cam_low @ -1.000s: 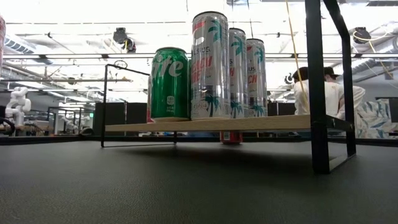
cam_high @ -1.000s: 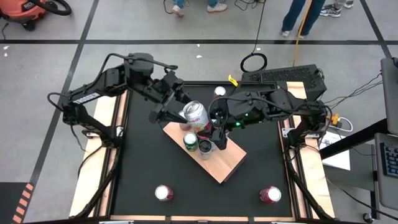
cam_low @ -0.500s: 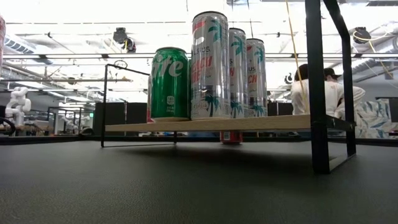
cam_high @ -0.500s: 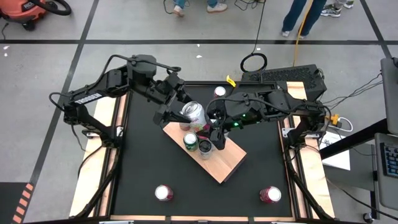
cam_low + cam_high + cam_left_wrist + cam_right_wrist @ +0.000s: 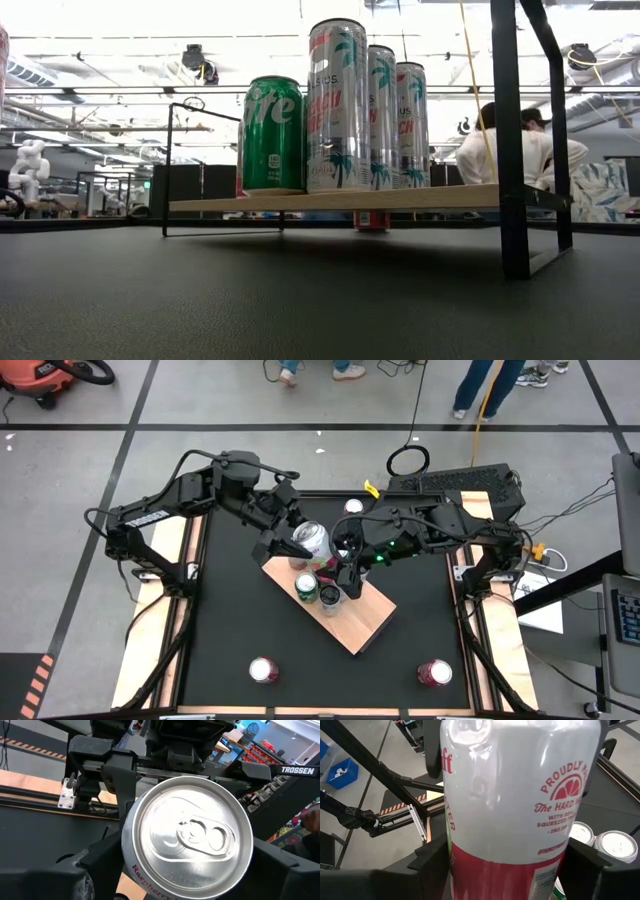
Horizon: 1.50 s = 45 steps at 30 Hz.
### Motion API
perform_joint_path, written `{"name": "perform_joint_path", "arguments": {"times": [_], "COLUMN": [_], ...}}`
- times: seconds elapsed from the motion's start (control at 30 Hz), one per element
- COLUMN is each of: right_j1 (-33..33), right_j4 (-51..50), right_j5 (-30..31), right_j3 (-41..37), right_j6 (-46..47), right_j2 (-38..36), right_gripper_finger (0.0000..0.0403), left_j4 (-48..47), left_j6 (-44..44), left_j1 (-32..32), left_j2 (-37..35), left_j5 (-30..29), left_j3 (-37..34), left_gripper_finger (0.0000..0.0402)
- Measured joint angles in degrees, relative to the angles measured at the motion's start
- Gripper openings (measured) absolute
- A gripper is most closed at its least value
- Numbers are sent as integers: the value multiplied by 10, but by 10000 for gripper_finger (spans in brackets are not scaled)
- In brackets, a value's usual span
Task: Place canned beverage on shelf
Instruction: Put the white and pink soda can aligned with the other white and pink soda cans
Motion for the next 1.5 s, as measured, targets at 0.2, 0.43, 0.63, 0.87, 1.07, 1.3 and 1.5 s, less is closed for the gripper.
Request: {"name": "perform_joint_path", "arguments": {"times": [0.2,0.43,0.63,0.87,1.07,1.3,1.5], "right_j1": [0,3,3,3,2,2,2], "right_j4": [1,-10,11,57,92,93,91], "right_j5": [-2,-3,2,16,36,34,31], "right_j3": [0,0,0,0,0,0,0], "right_j6": [7,12,8,1,-11,-9,-7], "right_j2": [0,0,12,29,33,33,33], "right_gripper_finger": [286,353,383,383,362,282,264], "left_j4": [0,-4,0,44,44,42,26], "left_j6": [0,-26,-46,-65,-73,-69,-68], "left_j1": [0,1,0,0,0,0,0], "left_j2": [0,-7,-25,-37,-41,-45,-45], "left_j5": [16,24,-2,-35,-34,-35,-30], "left_j3": [0,-1,-1,0,0,0,0], "left_gripper_finger": [318,317,317,317,317,317,317]}}
